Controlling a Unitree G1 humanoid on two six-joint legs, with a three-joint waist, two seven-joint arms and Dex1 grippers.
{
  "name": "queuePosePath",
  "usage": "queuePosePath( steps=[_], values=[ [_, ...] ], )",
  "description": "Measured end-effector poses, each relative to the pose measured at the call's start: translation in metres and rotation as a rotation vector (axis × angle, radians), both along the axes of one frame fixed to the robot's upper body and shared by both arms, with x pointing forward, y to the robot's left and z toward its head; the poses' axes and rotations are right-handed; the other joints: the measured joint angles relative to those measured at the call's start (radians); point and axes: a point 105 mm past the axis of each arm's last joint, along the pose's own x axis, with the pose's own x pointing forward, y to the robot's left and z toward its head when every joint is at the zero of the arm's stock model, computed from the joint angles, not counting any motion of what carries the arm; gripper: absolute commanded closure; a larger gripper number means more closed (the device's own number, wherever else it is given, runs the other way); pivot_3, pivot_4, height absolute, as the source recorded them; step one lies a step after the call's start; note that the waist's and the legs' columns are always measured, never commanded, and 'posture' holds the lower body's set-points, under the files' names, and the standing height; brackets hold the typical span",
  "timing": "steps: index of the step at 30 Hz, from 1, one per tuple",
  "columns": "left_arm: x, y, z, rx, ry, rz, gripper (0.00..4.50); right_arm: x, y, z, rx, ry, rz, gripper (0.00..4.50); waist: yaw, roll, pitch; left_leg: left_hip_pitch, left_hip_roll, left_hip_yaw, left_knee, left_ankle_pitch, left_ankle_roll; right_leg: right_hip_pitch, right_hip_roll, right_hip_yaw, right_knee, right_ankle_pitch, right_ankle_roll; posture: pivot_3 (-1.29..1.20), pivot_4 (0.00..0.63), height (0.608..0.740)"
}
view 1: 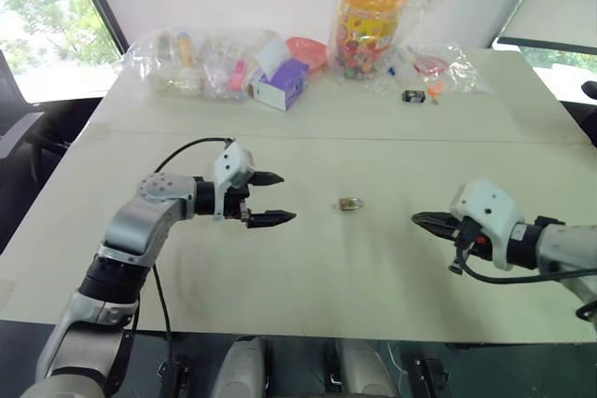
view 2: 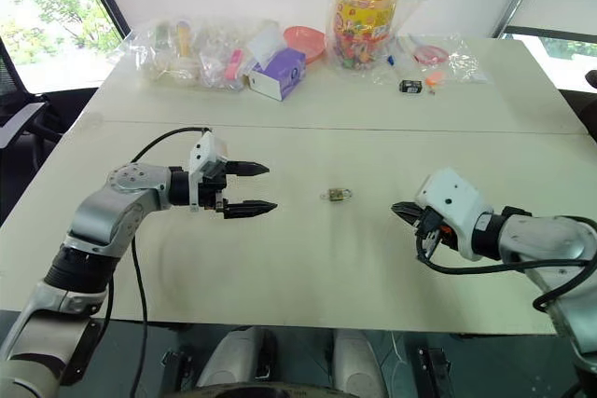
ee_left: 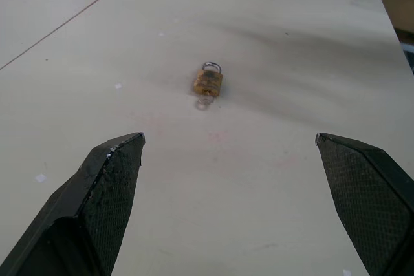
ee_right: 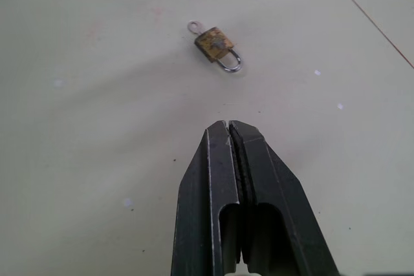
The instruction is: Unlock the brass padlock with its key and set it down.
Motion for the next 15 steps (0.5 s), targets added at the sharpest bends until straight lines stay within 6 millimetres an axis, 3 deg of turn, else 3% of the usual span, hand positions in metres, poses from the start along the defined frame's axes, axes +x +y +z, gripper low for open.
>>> queuePosePath(
  steps=[5,15],
  values=[
    [0.0015,-0.0004,-0.0023,0.011,-0.010,-0.011,0.07,0.0061,0.0011,0.0101,-0.002,-0.034,0.014,4.50,0.000,0.000,0.000,0.000,0.000,0.000,0.000,0.000,0.000,0.000,0.000,0.000,0.000,0.000,0.000,0.00,0.150,0.740],
    [-0.0050,0.0031,-0.0028,0.031,0.034,-0.047,0.07,0.0080,0.0031,0.0109,-0.007,-0.034,0.042,4.50,-0.001,0.000,0.000,0.000,0.001,0.000,0.000,0.000,0.000,0.000,0.000,0.000,0.000,0.000,0.000,0.00,0.150,0.740]
  ],
)
